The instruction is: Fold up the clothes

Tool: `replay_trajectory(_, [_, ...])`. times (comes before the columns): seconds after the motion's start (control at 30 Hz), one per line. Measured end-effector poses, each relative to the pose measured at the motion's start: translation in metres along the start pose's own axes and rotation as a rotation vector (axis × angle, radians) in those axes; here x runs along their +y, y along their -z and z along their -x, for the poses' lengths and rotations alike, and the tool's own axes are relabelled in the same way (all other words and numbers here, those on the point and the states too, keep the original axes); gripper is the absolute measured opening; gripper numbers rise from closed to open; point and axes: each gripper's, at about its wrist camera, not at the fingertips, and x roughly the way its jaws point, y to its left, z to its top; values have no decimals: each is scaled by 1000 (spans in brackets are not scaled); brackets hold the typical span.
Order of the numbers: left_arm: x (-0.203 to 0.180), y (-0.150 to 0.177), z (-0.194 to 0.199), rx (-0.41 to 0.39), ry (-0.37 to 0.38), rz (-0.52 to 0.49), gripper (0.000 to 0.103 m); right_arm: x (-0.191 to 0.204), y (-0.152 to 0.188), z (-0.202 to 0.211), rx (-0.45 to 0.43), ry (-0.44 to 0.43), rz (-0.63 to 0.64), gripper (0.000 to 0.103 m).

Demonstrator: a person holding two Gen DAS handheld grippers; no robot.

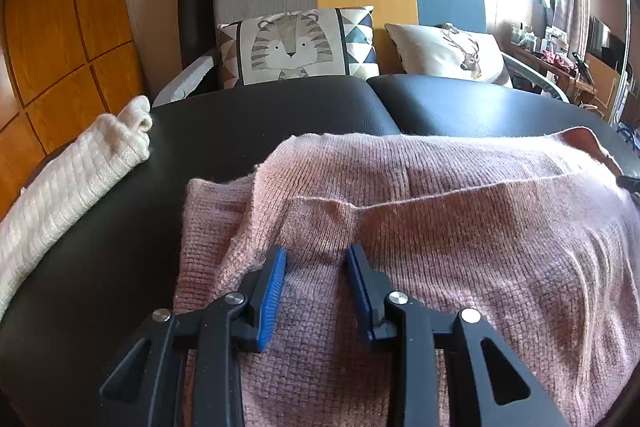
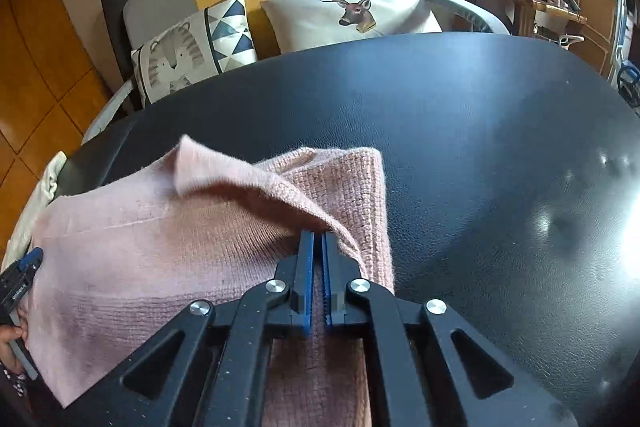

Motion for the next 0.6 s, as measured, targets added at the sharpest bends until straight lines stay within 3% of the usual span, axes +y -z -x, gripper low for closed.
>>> replay_trajectory(0.1, [0, 0, 0, -2, -4, -3, 32, 13, -7, 12, -3, -109, 1, 7])
replay_trajectory(0.2, [-1, 0, 1, -1, -10, -8, 32, 40, -24, -7, 62, -47, 177, 7])
replay_trajectory(0.27, [-1, -1, 1, -1, -8, -7, 32, 36, -35, -24, 84, -33, 199, 7])
replay_trajectory(0.4, [1, -1, 0, 0, -2, -3, 32, -14, -57, -44, 106, 79, 49, 7])
replay_trajectory(0.5, [1, -1, 0, -1, -1, -3, 32, -49, -53, -14, 75, 18, -59, 7])
replay_trajectory(0.6, [-3, -3, 1, 5, -17, -20, 32, -65, -30, 32, 37, -90, -72, 15])
